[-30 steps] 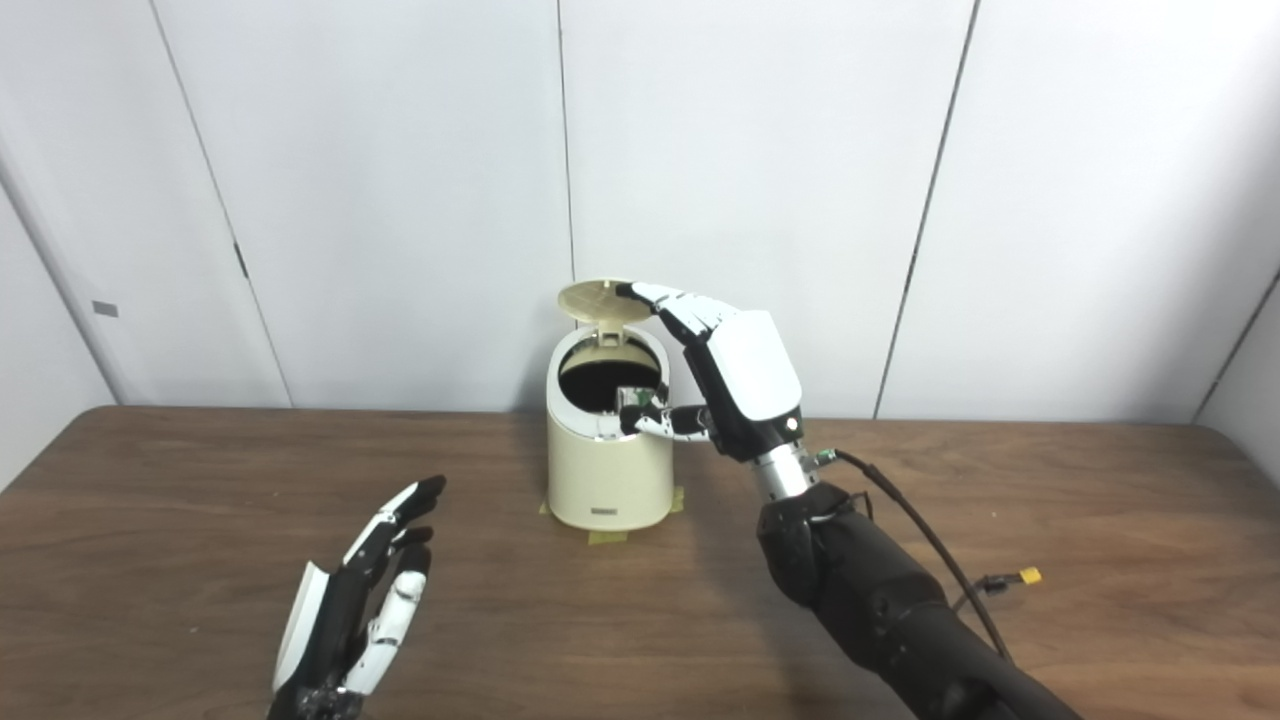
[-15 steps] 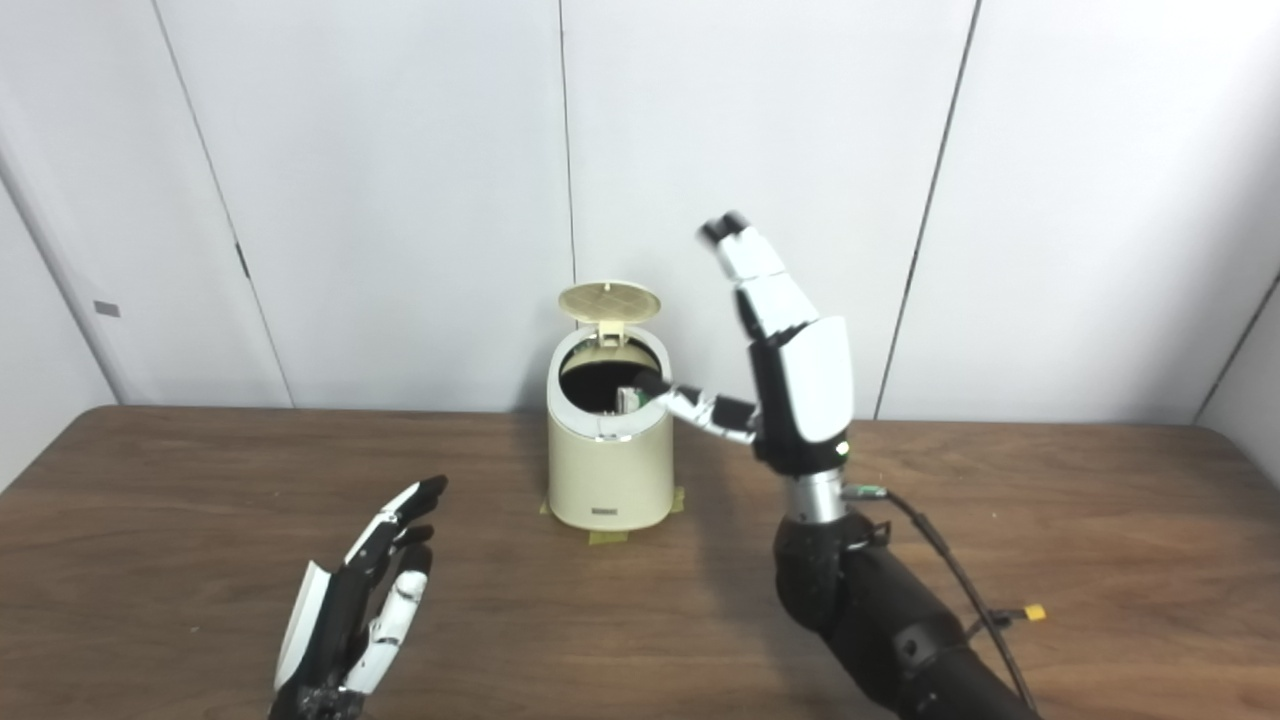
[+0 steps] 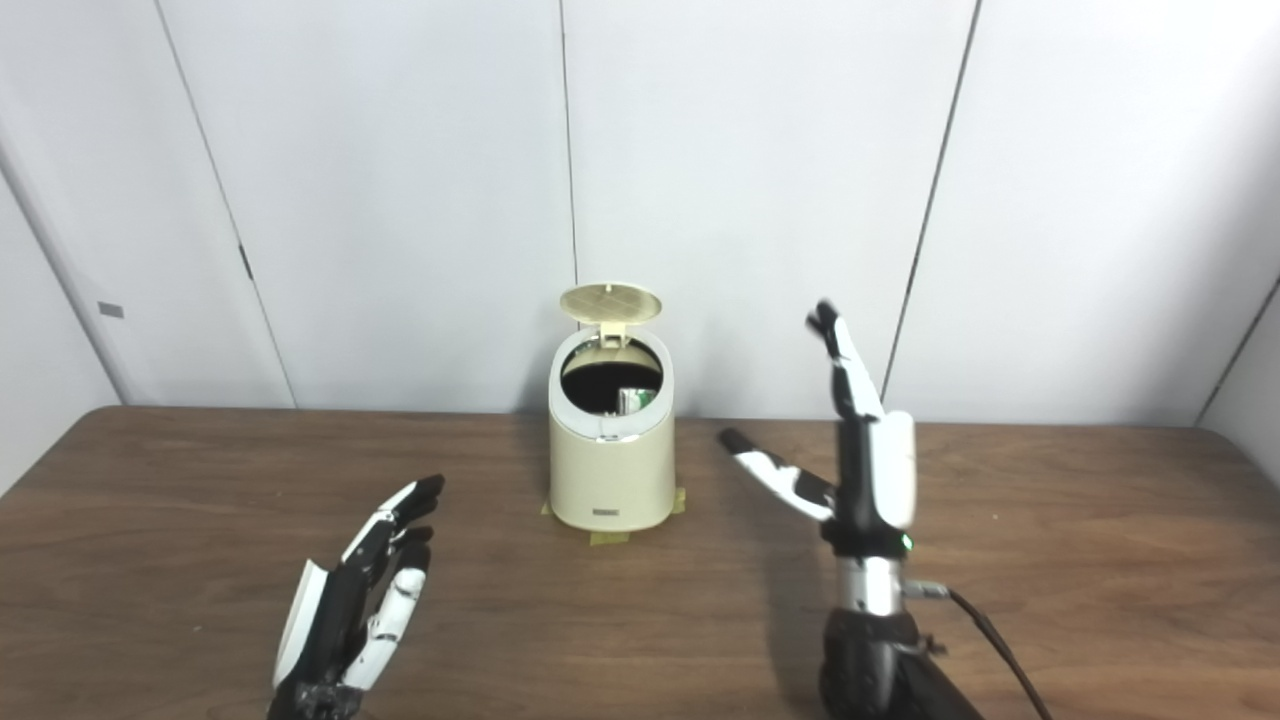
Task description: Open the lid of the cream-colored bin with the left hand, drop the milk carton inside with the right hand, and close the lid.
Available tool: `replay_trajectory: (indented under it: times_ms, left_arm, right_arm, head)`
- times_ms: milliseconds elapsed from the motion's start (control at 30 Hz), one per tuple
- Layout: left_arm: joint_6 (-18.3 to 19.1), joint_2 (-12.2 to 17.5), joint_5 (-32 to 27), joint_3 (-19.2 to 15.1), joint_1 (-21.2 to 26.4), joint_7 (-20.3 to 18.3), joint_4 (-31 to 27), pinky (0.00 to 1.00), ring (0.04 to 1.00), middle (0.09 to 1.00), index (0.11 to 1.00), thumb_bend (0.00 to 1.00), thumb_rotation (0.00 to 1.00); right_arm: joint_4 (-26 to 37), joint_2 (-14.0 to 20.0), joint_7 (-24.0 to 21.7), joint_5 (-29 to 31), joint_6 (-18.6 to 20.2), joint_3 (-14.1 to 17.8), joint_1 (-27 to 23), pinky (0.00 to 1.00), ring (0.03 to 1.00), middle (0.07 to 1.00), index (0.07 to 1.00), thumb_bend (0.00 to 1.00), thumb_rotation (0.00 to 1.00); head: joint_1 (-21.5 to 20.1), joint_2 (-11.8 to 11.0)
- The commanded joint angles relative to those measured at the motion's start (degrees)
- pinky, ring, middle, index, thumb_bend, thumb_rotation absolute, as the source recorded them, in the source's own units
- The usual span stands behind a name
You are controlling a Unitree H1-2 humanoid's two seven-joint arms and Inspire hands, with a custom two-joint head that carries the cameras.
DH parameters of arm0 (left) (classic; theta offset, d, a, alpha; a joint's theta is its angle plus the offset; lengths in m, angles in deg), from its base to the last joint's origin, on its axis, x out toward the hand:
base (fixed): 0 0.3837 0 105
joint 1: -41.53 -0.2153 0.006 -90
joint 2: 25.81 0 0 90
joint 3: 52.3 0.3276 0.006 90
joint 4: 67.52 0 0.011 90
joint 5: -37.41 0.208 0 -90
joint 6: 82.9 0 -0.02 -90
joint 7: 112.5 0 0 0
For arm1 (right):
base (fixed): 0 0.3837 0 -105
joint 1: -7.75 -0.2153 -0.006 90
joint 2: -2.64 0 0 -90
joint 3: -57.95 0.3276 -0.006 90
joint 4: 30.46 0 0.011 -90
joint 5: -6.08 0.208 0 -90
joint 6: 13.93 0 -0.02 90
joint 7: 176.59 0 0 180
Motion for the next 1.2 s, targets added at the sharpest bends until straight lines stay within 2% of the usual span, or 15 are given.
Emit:
replay_trajectory:
  times_ms: [0,67,100,167,233,367,567,800,867,1000,1167]
  left_arm:
    - [-1.71,0.88,1.01,-0.37,-0.76,1.04,5.24,0.80,0.870,0.880,0.867,0.30,0.83]
    - [-2.40,0.96,1.21,-0.45,-0.44,1.42,5.80,0.79,0.867,0.874,0.861,0.23,0.77]
    - [-2.77,0.99,1.30,-0.51,-0.30,1.63,6.07,0.79,0.867,0.872,0.859,0.22,0.76]
    - [-3.43,1.16,1.20,-0.53,-0.15,1.83,6.50,0.79,0.864,0.868,0.856,0.20,0.74]
    - [-3.38,1.37,0.86,-0.62,-0.14,1.84,6.50,0.79,0.865,0.870,0.858,0.20,0.74]
    - [-3.06,1.34,0.33,-1.08,0.05,2.12,6.27,0.78,0.865,0.873,0.857,0.23,0.73]
    - [-4.20,1.59,0.28,-1.43,0.69,2.73,7.17,0.78,0.860,0.868,0.854,0.23,0.75]
    - [-2.88,1.46,-0.68,-2.07,2.37,2.47,6.59,0.77,0.856,0.865,0.845,0.25,0.76]
    - [-2.25,1.61,-0.92,-2.01,3.61,1.84,5.86,0.78,0.857,0.862,0.842,0.27,0.80]
    - [2.27,2.35,-1.13,-1.66,7.91,-0.87,2.52,0.79,0.858,0.855,0.836,0.29,0.86]
    - [7.43,2.92,2.59,-1.01,15.32,-2.08,-0.66,0.78,0.850,0.853,0.838,0.41,0.98]
  right_arm:
    - [4.43,0.38,-5.65,4.42,-0.96,2.87,-0.41,0.59,0.675,0.704,0.694,0.38,0.46]
    - [6.43,-0.22,-10.61,6.64,-0.96,5.10,1.75,0.61,0.682,0.713,0.698,0.35,0.35]
    - [6.82,-0.69,-12.92,7.54,-0.96,6.26,2.85,0.62,0.684,0.715,0.699,0.35,0.34]
    - [7.20,-1.77,-16.89,9.01,-0.74,8.54,4.46,0.63,0.707,0.733,0.719,0.35,0.41]
    - [8.03,-2.74,-20.80,10.28,-0.63,10.64,6.13,0.65,0.727,0.746,0.734,0.34,0.44]
    - [11.21,-4.99,-26.33,11.26,0.58,14.37,9.58,0.67,0.748,0.757,0.749,0.31,0.37]
    - [15.96,-7.29,-30.72,8.14,5.54,18.41,14.00,0.67,0.747,0.760,0.750,0.27,0.32]
    - [16.61,-9.78,-33.92,7.69,8.82,21.54,16.77,0.69,0.760,0.775,0.770,0.25,0.33]
    - [16.06,-9.94,-34.77,7.38,9.26,22.26,16.88,0.70,0.765,0.781,0.777,0.24,0.34]
    - [14.83,-10.60,-35.92,7.14,8.84,23.38,17.51,0.70,0.768,0.780,0.773,0.25,0.32]
    - [13.38,-11.14,-36.89,7.62,8.23,24.58,17.41,0.69,0.763,0.770,0.760,0.25,0.26]
  head:
    - [-0.08,0.11]
    - [-0.17,0.00]
    - [-0.18,-0.07]
    - [-0.25,-0.13]
    - [-0.64,-0.12]
    - [-0.77,-0.09]
    - [-1.12,-0.11]
    - [-1.56,-0.07]
    - [-1.49,-0.16]
    - [-1.75,-0.18]
    - [-1.84,-0.11]
